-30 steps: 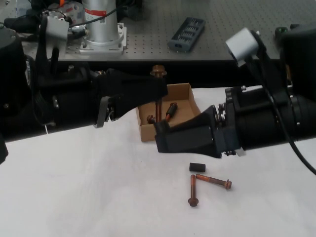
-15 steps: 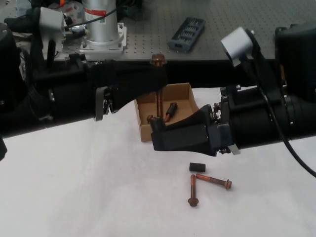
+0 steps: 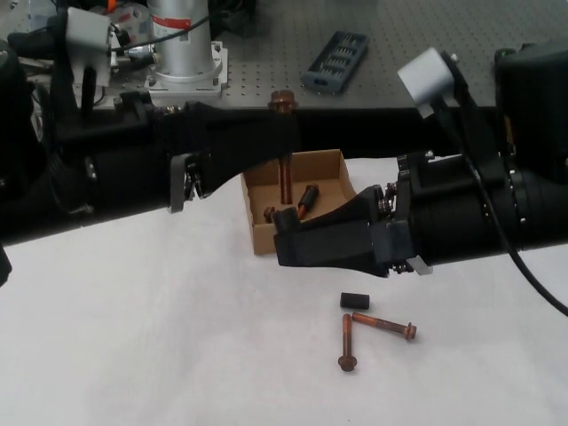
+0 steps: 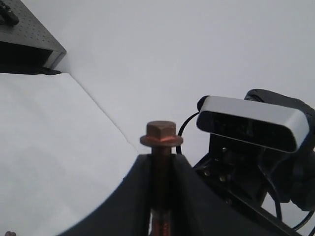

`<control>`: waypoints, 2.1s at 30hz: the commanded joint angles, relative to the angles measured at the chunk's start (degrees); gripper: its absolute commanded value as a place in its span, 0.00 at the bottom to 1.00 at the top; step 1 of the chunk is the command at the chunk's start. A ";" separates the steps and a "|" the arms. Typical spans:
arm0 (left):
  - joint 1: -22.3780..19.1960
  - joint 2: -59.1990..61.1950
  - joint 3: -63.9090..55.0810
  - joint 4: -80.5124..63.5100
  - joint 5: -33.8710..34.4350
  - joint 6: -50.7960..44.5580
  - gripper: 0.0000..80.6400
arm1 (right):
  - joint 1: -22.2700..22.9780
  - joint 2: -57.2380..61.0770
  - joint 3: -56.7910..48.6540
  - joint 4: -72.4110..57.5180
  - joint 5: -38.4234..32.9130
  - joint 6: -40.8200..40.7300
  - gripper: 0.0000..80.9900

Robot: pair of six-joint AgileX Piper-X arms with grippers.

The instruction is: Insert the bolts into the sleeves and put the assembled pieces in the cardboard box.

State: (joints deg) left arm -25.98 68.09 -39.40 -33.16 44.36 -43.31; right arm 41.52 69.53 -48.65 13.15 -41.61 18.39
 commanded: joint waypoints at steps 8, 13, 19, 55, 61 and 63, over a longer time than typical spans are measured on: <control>0.16 -0.58 -0.17 -0.92 -0.36 0.90 0.09 | -0.38 -1.04 -0.10 -0.88 1.22 0.05 0.03; 0.16 -0.58 -0.17 -0.56 -0.36 0.90 0.09 | -0.38 -1.04 -0.10 -0.84 0.62 0.05 0.03; 0.16 -0.58 -0.17 0.09 -0.36 0.90 0.09 | -0.38 -1.04 -0.10 -0.84 -0.62 0.05 0.03; 0.73 -0.58 0.18 0.08 -1.86 2.19 0.09 | -3.48 -1.62 -0.10 -5.70 1.07 3.97 0.03; 1.28 -0.58 0.87 1.05 -1.16 2.19 0.09 | -4.09 -2.12 -0.10 -5.81 -0.15 3.86 0.03; 1.28 -0.58 0.87 1.89 -0.64 2.19 0.09 | -4.09 -2.12 -0.10 -5.81 -0.81 3.43 0.03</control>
State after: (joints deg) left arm -25.45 68.00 -39.17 -33.23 42.42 -42.63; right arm 38.67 68.87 -48.13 8.73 -42.64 22.06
